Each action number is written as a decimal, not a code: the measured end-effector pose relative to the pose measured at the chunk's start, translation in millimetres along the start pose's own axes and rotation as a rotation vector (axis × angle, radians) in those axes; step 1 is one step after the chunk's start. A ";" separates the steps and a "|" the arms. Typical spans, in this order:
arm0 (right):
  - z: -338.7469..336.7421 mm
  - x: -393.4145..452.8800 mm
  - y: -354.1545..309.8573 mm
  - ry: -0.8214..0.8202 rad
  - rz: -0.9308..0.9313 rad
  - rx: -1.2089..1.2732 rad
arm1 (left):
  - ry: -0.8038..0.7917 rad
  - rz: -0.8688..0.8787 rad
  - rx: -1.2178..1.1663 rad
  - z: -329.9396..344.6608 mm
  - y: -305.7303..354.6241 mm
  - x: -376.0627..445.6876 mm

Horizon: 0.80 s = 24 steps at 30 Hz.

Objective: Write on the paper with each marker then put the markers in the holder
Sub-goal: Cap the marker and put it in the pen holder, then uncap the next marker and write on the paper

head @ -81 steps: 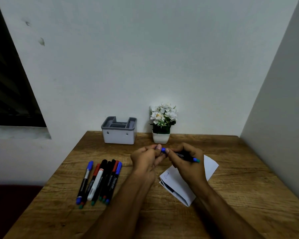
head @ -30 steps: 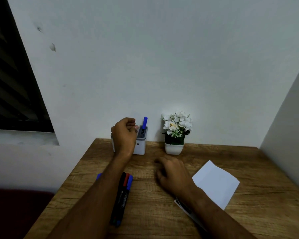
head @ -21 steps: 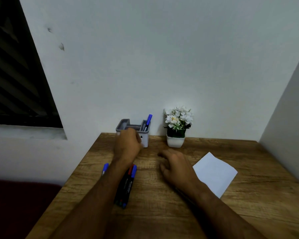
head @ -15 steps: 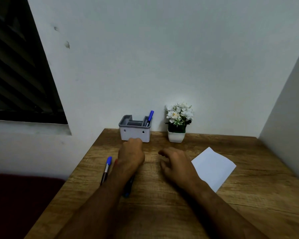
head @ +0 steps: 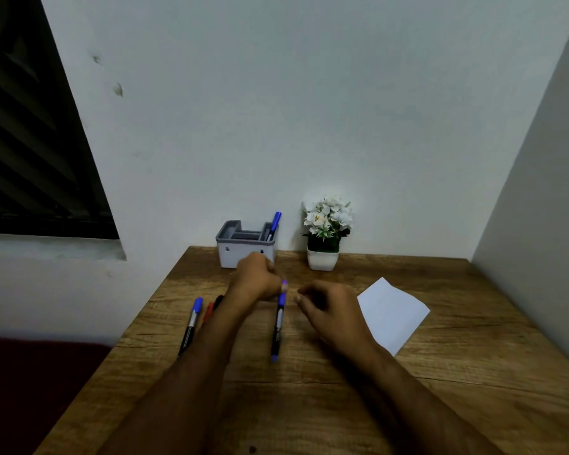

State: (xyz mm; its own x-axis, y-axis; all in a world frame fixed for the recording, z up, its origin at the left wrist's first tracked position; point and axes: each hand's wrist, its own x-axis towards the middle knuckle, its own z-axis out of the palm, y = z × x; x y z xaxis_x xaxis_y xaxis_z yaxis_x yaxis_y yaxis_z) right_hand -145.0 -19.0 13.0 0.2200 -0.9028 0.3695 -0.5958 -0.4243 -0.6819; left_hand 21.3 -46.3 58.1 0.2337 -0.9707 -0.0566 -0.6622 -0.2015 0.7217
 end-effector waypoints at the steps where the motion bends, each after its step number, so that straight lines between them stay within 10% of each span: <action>1: -0.1 1.1 -1.6 0.002 0.023 0.053 | -0.020 -0.015 -0.179 -2.1 5.7 -2.7; 10: -5.7 9.3 -3.5 -0.060 0.222 0.290 | -0.163 -0.130 -0.886 13.9 28.1 -14.6; 18: -18.1 10.8 3.7 -0.153 0.378 0.288 | 0.105 -0.269 -1.232 9.7 23.3 11.1; 24: -27.4 0.9 25.8 -0.005 0.364 0.323 | 0.221 0.068 -0.474 10.4 10.8 25.2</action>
State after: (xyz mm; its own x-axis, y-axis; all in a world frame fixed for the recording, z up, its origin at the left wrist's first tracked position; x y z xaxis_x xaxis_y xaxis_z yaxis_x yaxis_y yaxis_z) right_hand -181.3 -28.8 13.0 0.0458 -0.9966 0.0685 -0.3643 -0.0806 -0.9278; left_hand 12.6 -74.4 57.3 0.3800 -0.9183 0.1112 -0.2986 -0.0080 0.9543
